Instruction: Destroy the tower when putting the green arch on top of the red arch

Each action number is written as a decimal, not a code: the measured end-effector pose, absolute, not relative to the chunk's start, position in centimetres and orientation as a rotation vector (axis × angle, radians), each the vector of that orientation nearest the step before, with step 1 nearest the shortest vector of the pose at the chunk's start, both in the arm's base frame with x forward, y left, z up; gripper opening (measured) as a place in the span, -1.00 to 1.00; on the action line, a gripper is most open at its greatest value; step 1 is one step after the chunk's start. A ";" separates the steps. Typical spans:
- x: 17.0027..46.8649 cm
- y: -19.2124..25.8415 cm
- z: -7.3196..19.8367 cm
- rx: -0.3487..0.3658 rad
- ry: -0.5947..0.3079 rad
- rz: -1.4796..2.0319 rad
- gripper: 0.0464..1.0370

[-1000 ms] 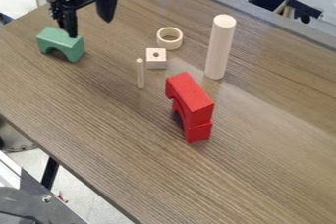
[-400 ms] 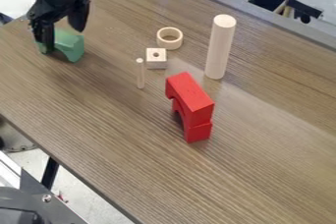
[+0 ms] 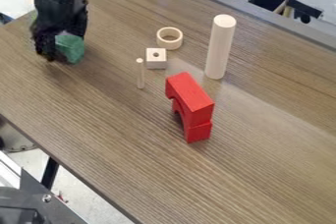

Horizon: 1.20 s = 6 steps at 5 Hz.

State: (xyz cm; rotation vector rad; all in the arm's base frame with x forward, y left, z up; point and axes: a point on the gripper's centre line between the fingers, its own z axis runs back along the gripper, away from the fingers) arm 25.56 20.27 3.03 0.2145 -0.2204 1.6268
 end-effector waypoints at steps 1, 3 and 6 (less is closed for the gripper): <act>25.4 20.6 2.8 0.187 -0.222 1.669 0.29; 25.4 17.9 10.9 0.186 -0.407 1.635 0.13; 25.8 7.8 18.3 0.024 -0.441 1.442 0.13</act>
